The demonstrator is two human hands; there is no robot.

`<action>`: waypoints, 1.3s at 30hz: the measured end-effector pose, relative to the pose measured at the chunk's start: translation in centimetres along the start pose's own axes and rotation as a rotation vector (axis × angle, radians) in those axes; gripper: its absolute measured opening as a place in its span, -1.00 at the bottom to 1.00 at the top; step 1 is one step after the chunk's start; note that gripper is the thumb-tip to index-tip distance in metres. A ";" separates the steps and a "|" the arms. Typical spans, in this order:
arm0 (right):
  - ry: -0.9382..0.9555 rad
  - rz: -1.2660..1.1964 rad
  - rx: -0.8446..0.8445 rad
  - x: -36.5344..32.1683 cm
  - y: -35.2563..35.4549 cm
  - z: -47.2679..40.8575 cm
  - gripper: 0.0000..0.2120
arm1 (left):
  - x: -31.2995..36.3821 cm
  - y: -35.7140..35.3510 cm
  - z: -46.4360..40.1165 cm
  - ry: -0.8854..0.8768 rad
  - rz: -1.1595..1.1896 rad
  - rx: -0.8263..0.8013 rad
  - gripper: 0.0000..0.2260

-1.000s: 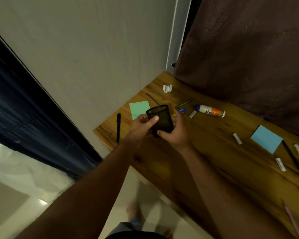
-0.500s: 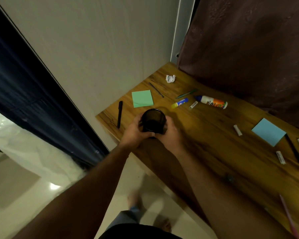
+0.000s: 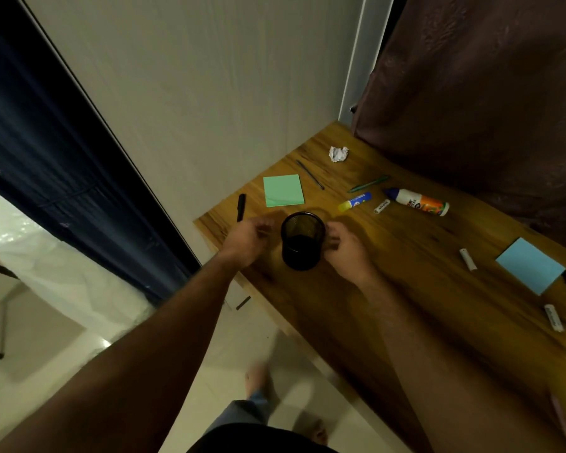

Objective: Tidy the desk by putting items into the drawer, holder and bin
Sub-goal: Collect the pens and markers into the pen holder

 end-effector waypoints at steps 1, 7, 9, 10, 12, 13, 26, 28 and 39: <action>-0.004 0.005 0.033 0.1 0.6 -0.5 -0.48 | -0.2 1.5 -0.6 0.009 -0.071 0.101 -0.74; 0.065 0.001 0.162 -1.4 2.7 -2.3 -0.77 | -1.1 6.3 -3.4 0.151 -0.390 0.377 -0.68; 0.115 0.009 0.167 -2.1 2.7 -2.6 -0.81 | -2.1 6.1 -4.6 0.200 -0.442 0.340 -0.64; 0.135 0.015 0.168 -2.4 2.7 -2.7 -0.82 | -2.6 6.0 -5.1 0.211 -0.463 0.319 -0.63; 0.162 0.021 0.171 -2.8 2.6 -2.9 -0.83 | -3.4 5.6 -5.9 0.208 -0.488 0.306 -0.65; 0.164 0.022 0.172 -2.9 2.6 -3.2 -0.83 | -3.5 5.5 -6.2 0.204 -0.497 0.314 -0.69; 0.067 -0.207 0.269 -8.2 2.8 -6.3 -0.65 | 5.5 4.4 -7.3 -0.241 0.214 0.106 -0.84; 0.061 -0.229 0.284 -9.5 3.2 -6.6 -0.48 | 8.2 3.5 -6.7 -0.344 0.269 0.010 -0.82; 0.197 -0.216 0.303 -8.4 5.3 -3.4 -0.89 | 7.9 1.3 -6.5 -0.241 0.351 -0.181 -0.79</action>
Point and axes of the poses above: each hand's wrist, its own z-axis away from the middle knuckle, its own y-axis out of the back of the hand, x = y × z, the point moved 7 cm from there along -z, towards the middle knuckle, and after that the axes turned 1 degree about x, right-handed, at the moved point
